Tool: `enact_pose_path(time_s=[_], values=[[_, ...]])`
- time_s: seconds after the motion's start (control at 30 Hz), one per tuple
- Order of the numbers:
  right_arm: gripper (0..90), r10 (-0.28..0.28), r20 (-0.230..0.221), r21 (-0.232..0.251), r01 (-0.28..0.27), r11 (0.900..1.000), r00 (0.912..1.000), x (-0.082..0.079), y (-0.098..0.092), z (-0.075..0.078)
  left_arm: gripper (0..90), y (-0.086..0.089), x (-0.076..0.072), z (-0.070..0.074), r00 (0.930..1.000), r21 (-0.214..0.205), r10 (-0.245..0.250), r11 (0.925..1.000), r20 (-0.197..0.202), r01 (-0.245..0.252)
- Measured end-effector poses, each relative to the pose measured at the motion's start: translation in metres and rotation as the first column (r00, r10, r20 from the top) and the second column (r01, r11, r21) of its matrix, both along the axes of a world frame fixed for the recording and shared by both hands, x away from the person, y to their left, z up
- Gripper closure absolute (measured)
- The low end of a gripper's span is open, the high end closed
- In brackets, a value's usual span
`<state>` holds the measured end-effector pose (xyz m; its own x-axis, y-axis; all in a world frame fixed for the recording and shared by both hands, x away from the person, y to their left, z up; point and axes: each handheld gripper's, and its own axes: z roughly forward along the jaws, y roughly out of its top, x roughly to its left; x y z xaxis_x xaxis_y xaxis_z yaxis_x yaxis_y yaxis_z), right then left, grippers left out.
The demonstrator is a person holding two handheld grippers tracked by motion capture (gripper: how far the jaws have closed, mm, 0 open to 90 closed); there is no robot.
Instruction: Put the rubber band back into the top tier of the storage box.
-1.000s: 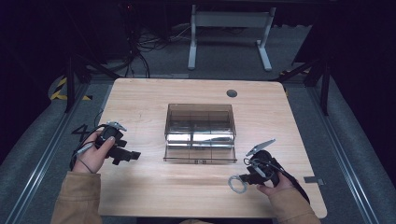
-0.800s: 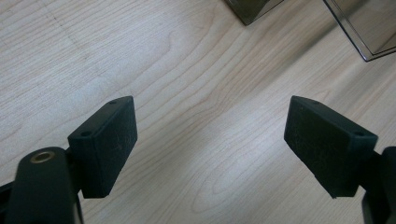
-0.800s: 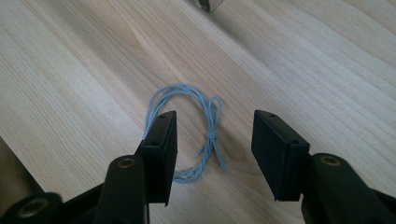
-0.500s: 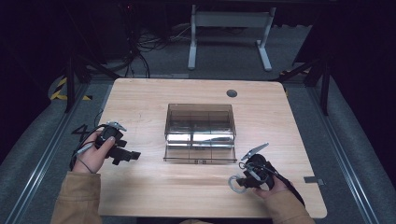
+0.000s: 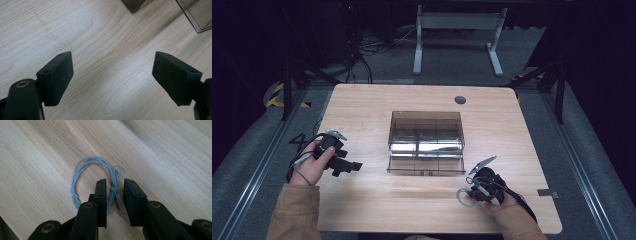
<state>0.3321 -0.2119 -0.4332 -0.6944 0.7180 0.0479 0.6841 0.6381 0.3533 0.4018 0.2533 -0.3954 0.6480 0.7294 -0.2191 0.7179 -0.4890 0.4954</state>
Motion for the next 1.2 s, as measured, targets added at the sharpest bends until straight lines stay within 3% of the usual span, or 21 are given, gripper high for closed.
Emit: enact_pose_path(time_s=[0.13,0.67,1.2], values=[[84.1,0.007,0.009,-0.023,-0.006,0.9997,0.9999,-0.002,0.002,0.0,18.1,0.0,0.0,0.0,1.0,-0.001,-0.002,1.0,-0.001,0.002],[85.3,0.006,0.007,-0.03,-0.006,0.9995,1.0,-0.002,0.003,0.002,18.0,0.0,0.0,0.0,1.0,0.0,0.005,1.0,0.0,-0.005],[85.3,0.009,0.039,0.003,-0.009,1.0,0.9992,-0.005,0.0,0.021,18.0,0.001,0.001,0.0,1.0,0.001,0.007,1.0,0.0,-0.007]])
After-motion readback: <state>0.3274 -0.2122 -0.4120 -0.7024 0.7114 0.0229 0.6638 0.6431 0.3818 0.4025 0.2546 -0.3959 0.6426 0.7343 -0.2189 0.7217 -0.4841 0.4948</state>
